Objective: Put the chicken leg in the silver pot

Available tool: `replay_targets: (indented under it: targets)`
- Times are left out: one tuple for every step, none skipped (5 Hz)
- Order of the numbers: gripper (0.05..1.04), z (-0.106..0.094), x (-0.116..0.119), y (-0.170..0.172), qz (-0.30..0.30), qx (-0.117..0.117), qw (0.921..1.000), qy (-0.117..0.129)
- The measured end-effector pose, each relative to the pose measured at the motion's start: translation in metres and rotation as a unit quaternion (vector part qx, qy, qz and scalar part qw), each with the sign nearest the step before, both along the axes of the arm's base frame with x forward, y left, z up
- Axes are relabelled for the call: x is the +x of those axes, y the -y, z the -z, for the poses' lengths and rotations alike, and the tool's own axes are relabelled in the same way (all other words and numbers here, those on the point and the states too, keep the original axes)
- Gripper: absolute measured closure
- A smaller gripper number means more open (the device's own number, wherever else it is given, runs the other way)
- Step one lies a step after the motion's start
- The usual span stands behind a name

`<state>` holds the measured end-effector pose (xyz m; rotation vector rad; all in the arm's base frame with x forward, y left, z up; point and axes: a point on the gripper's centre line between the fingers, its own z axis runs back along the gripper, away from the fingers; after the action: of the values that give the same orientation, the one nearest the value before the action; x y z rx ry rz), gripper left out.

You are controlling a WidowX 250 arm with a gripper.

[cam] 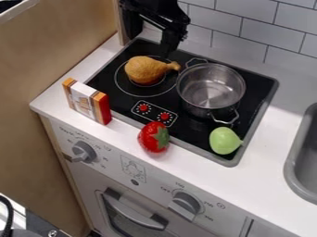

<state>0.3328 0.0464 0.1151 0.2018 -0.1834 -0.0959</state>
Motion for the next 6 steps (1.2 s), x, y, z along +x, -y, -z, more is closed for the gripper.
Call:
replay_targets:
  targets:
    - [0.083, 0.011, -0.002, 0.001, 0.0, -0.004, 0.9999, -0.015]
    - [0.083, 0.019, 0.004, -0.005, 0.017, -0.015, 0.9997, -0.005]
    - [0.083, 0.024, 0.006, -0.007, 0.01, -0.007, 0.9999, -0.001]
    - [0.083, 0.032, 0.006, -0.005, 0.022, -0.011, 0.9996, 0.01]
    - [0.083, 0.041, 0.002, -0.013, 0.061, 0.007, 0.9981, 0.009]
    - [0.083, 0.05, 0.002, -0.022, 0.101, 0.019, 0.9942, 0.032]
